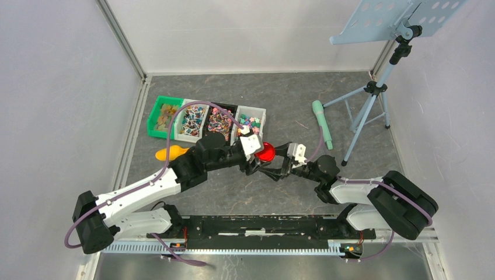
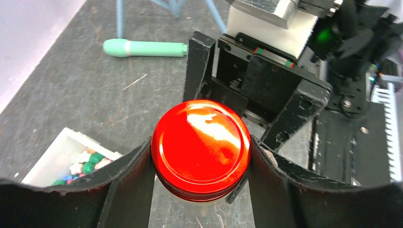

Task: Pack the candies
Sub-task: Screw the bottle lid onto the packing bottle.

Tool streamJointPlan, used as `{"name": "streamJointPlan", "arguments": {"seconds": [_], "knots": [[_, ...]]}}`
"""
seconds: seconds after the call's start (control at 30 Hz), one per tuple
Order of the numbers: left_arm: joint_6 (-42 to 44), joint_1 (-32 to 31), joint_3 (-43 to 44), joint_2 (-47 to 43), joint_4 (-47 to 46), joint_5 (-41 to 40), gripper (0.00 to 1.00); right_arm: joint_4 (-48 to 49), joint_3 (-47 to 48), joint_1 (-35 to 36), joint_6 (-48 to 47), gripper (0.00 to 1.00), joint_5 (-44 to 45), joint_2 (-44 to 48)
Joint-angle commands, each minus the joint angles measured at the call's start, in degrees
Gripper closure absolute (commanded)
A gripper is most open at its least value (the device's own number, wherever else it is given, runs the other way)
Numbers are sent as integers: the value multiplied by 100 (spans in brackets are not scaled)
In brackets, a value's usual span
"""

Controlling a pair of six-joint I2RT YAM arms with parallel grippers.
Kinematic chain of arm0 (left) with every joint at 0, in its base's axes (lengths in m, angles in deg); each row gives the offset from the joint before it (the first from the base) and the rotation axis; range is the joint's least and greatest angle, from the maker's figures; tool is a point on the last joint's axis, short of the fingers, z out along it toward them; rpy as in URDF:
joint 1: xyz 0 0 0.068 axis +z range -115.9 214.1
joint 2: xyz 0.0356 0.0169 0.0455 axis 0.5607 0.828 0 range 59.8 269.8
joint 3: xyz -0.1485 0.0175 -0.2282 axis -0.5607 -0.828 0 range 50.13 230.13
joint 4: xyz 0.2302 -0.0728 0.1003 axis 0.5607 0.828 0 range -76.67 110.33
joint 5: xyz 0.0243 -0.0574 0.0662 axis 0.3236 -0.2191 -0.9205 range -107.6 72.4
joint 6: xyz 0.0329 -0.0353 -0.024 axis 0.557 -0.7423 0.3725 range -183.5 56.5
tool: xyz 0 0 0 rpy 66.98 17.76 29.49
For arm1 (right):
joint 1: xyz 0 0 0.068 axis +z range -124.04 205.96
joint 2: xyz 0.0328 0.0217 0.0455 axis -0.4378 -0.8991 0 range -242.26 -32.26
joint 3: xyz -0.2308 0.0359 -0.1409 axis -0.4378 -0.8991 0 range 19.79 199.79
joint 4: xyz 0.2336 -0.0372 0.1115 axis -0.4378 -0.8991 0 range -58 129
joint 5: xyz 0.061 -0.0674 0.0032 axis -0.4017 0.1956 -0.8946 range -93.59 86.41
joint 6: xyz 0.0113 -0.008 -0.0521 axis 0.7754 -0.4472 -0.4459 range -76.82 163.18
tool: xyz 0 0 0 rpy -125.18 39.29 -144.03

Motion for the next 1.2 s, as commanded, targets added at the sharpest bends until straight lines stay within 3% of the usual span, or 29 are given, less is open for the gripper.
{"name": "streamJointPlan", "arguments": {"seconds": [0.0, 0.13, 0.43, 0.67, 0.83, 0.97, 1.03, 1.17], "knots": [[698, 302, 383, -16, 1103, 1434, 57, 663, -1, 0, -243, 54, -1096, 416], [1451, 491, 813, 372, 2136, 2384, 57, 650, 64, -13, -261, 56, -1500, 498], [2527, 675, 1106, 750, 2881, 3696, 58, 772, 214, -261, 93, 58, -2530, 553], [3683, 743, 1673, 1279, 4107, 4137, 56, 1051, 473, -417, 787, 59, -3379, 454], [3914, 762, 1915, 1412, 4239, 4197, 51, 1459, 482, -422, 1118, 59, -3384, 188], [3838, 780, 1982, 1360, 4206, 3884, 17, 1511, 413, -417, 1128, 59, -3112, 106], [3241, 785, 1872, 1228, 3792, 3512, 0, 1332, 332, -416, 941, 59, -2820, 136], [2596, 796, 1782, 896, 3564, 3078, 0, 181, 304, -415, 105, 59, -2264, 330]]}}
